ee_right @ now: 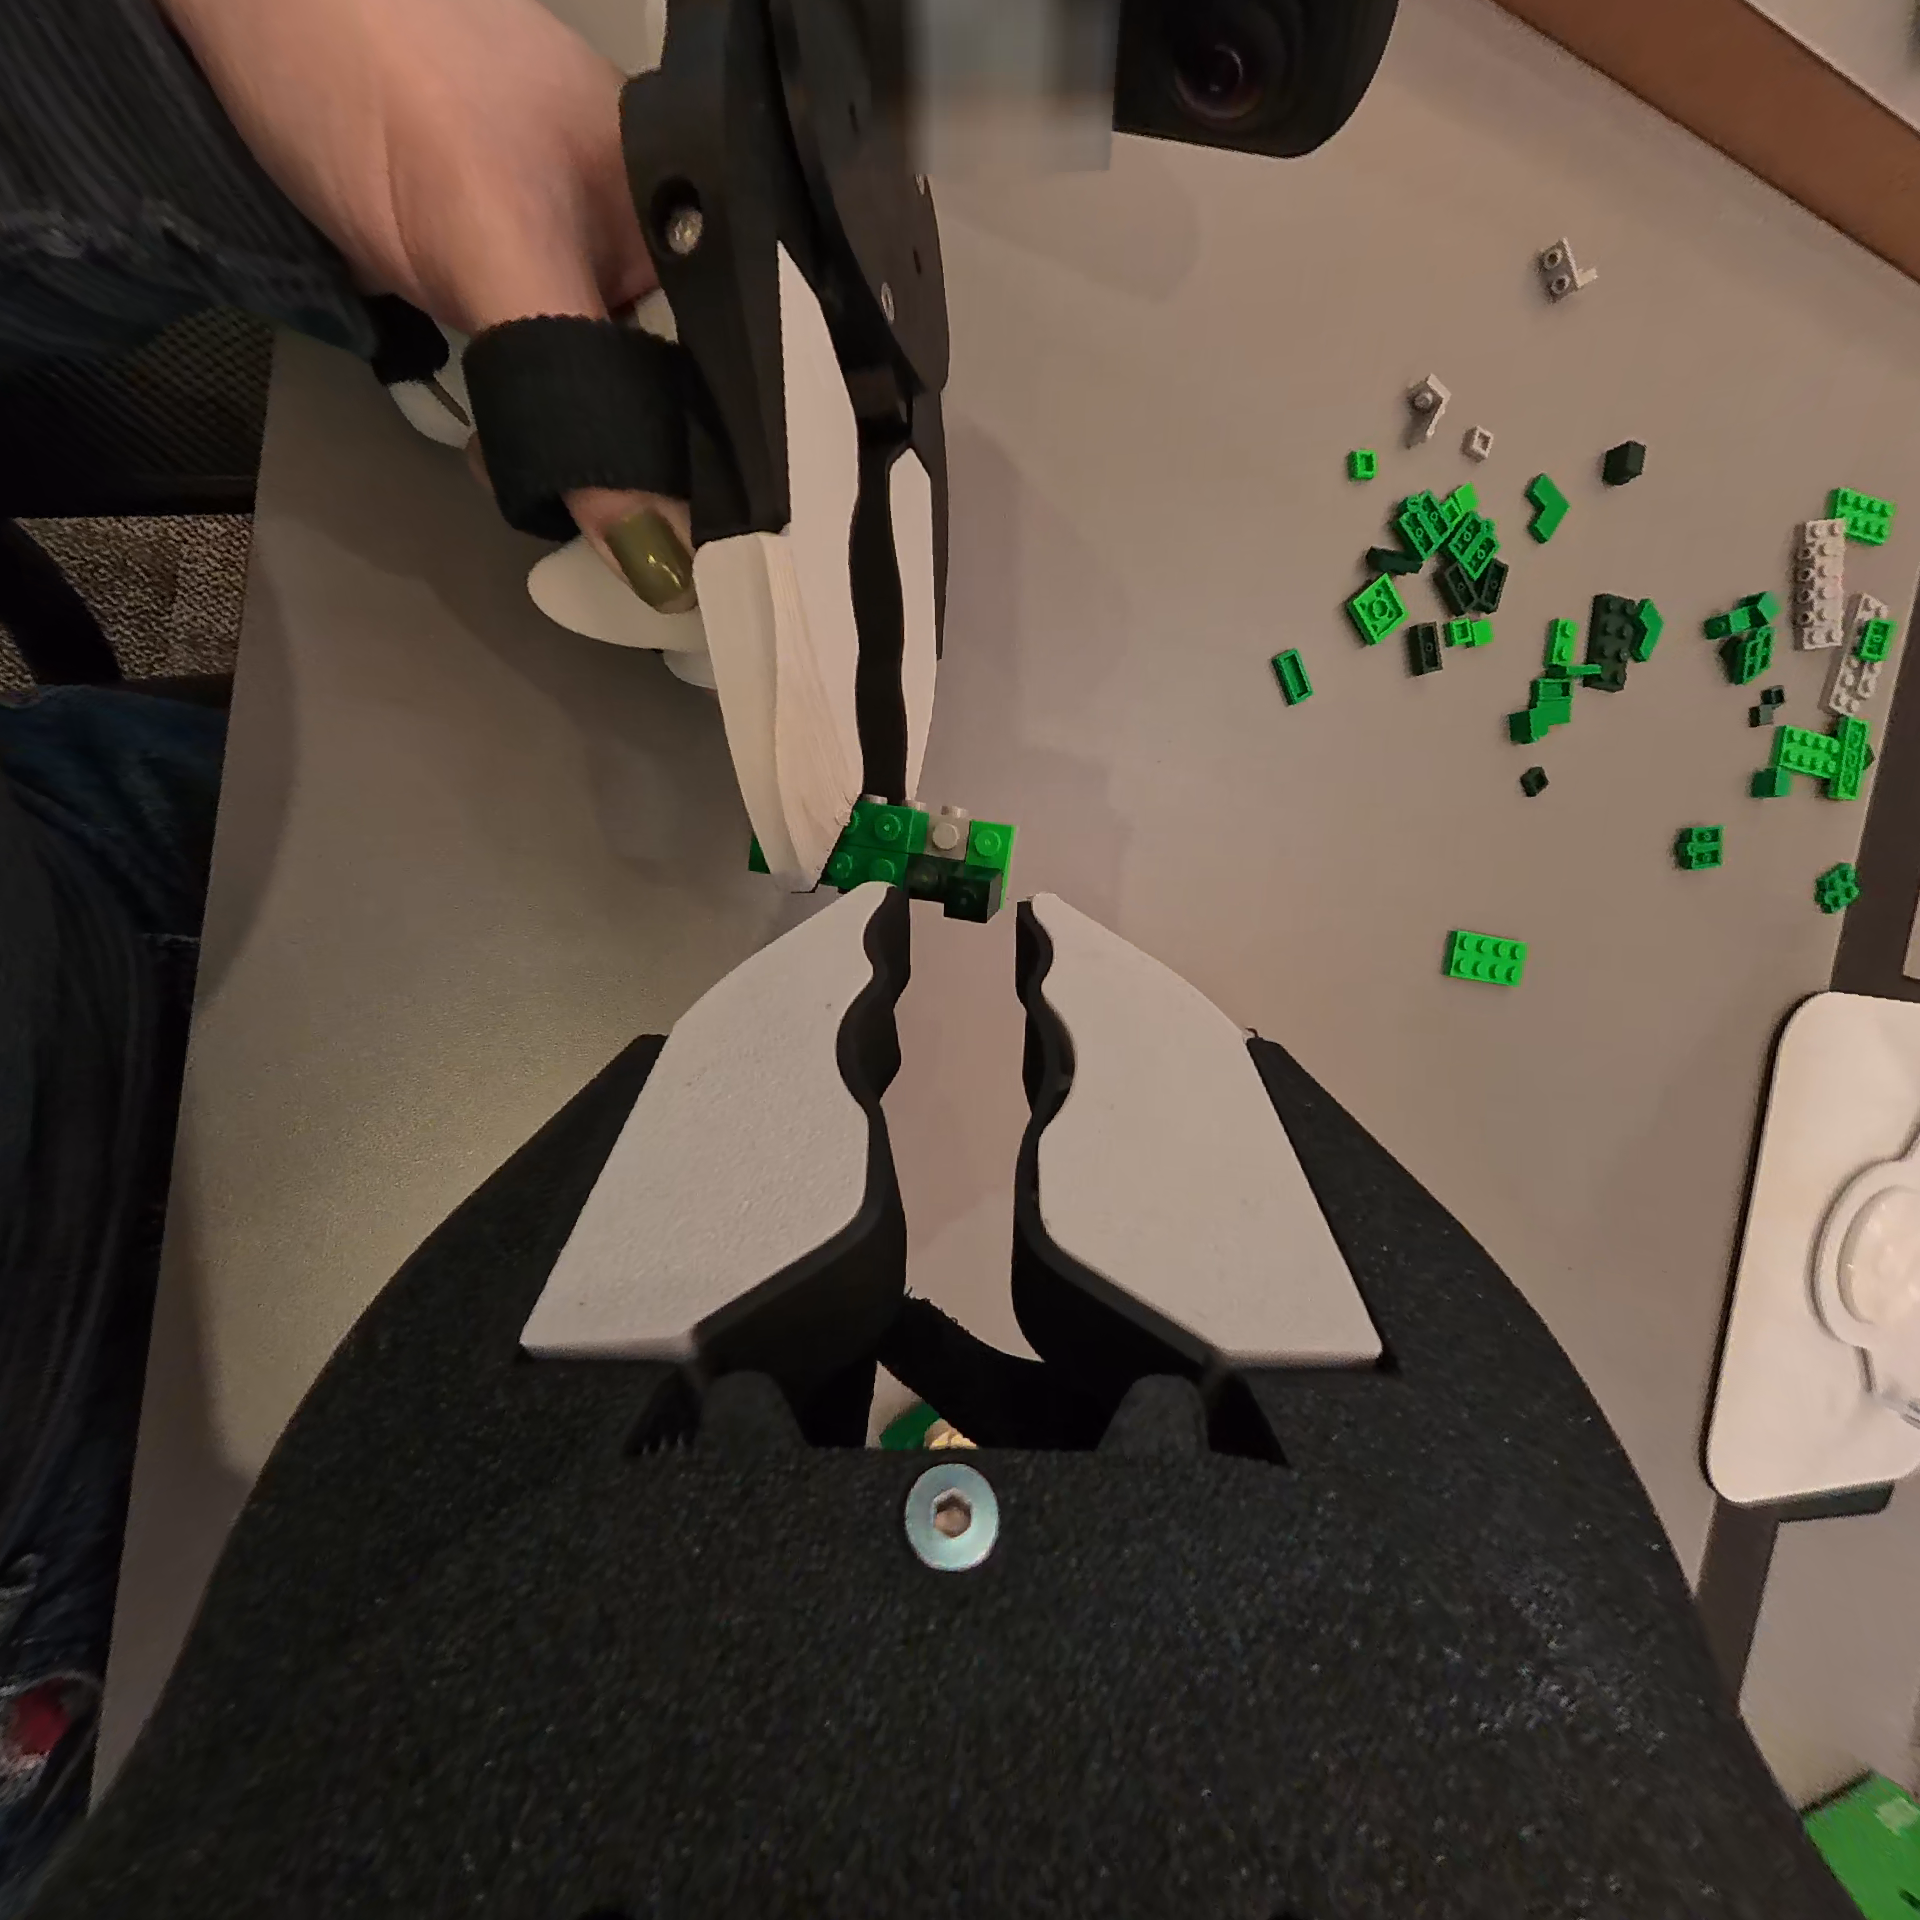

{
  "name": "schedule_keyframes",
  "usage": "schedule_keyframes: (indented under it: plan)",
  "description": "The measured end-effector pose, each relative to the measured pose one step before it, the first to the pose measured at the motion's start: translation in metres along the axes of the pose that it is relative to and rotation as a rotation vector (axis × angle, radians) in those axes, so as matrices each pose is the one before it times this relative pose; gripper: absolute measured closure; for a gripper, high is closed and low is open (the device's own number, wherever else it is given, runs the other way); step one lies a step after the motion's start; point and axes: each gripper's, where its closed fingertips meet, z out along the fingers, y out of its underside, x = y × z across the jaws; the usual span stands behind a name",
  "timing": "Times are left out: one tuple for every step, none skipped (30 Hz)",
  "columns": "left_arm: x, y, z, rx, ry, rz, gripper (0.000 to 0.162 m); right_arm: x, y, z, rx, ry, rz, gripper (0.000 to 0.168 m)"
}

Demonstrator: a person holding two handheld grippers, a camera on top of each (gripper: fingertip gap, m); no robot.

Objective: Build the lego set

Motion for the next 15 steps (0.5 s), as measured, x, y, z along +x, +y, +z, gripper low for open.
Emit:
schedule_keyframes:
  plan:
    - [0.00038,-0.00009,-0.00017,0.0006,0.0023,0.0006,0.144,0.00022,0.00055,-0.00037,-0.0006,0.0008,0.0002,0.148]
    - [0.00040,-0.00014,-0.00007,0.0010,0.0033,0.0004,0.144,0.00163,0.00107,-0.00093,-0.0019,0.0085,0.0023,0.148]
    - [0.00062,-0.00035,-0.00037,0.0028,0.0042,0.0012,0.144,0.00290,0.00095,-0.00162,0.0036,0.0127,0.0089,0.147]
    - [0.00099,-0.00082,-0.00048,0.0062,0.0068,0.0026,0.144,0.00245,-0.00027,-0.00221,0.0180,0.0039,0.0220,0.147]
    - [0.00155,-0.00129,-0.00070,0.0091,0.0110,0.0036,0.144,0.00136,-0.00140,-0.00266,0.0327,-0.0120,0.0393,0.146]
    - [0.00161,-0.00152,-0.00096,0.0104,0.0118,0.0028,0.143,0.00061,-0.00226,-0.00282,0.0459,-0.0250,0.0578,0.145]
    - [0.00144,-0.00127,-0.00073,0.0086,0.0109,0.0021,0.143,0.00025,-0.00272,-0.00254,0.0556,-0.0330,0.0698,0.143]
    - [0.00168,-0.00079,-0.00033,0.0051,0.0123,0.0040,0.143,0.00002,-0.00309,-0.00212,0.0613,-0.0379,0.0804,0.141]
    - [0.00227,0.00020,-0.00007,-0.0013,0.0155,0.0066,0.143,-0.00078,-0.00346,-0.00135,0.0668,-0.0441,0.0868,0.141]
    - [0.00349,0.00116,0.00061,-0.0080,0.0228,0.0097,0.143,-0.00127,-0.00353,-0.00098,0.0720,-0.0424,0.0772,0.140]
    - [0.00377,0.00117,0.00091,-0.0079,0.0252,0.0095,0.143,-0.00041,-0.00238,-0.00038,0.0658,-0.0321,0.0682,0.135]
    - [0.00180,0.00065,0.00068,-0.0038,0.0129,0.0042,0.143,-0.00066,-0.00016,0.00019,0.0441,-0.0314,0.0685,0.132]
    - [-0.00008,0.00009,0.00031,-0.0004,0.0006,-0.0001,0.144,-0.00147,0.00065,0.00086,0.0319,-0.0361,0.0728,0.130]
    - [0.00007,-0.00032,-0.00006,0.0023,0.0012,0.0000,0.144,-0.00175,0.00009,0.00096,0.0345,-0.0401,0.0744,0.129]
    - [0.00064,-0.00060,-0.00022,0.0038,0.0050,0.0004,0.144,-0.00343,-0.00081,0.00056,0.0419,-0.0560,0.0687,0.126]
